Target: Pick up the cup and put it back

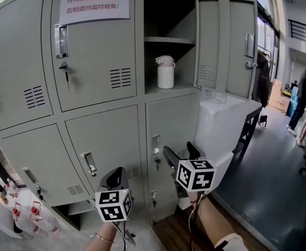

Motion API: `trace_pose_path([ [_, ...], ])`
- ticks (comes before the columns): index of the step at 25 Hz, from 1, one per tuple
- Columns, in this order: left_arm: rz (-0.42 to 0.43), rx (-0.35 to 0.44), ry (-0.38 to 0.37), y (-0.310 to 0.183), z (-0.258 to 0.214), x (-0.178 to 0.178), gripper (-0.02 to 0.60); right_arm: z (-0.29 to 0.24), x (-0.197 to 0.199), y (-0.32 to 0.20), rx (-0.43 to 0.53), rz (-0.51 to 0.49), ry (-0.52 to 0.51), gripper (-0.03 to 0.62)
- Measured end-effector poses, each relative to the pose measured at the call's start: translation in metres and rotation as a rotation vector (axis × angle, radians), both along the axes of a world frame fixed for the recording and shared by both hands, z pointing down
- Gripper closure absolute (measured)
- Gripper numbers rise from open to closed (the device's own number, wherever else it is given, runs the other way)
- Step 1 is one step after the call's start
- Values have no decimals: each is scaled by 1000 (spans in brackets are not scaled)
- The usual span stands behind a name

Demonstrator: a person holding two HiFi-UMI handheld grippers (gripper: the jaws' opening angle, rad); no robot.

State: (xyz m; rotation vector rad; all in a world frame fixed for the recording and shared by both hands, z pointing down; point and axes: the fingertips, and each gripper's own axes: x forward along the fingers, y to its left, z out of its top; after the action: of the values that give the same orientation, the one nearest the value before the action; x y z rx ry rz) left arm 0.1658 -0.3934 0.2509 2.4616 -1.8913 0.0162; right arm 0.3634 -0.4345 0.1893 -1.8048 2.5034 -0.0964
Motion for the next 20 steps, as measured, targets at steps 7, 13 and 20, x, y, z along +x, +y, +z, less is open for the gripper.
trace_pose_path([
  [7,8,44,0,-18,-38,9,571,-42,5,-26,40,-21,27,220],
  [13,-7,84,13,-27,-73,8,571,-91,4,-49,73,-51,34,218],
  [20,-35,89,36,-38,-92,5,571,-137,3,-77,91,-64,58,217],
])
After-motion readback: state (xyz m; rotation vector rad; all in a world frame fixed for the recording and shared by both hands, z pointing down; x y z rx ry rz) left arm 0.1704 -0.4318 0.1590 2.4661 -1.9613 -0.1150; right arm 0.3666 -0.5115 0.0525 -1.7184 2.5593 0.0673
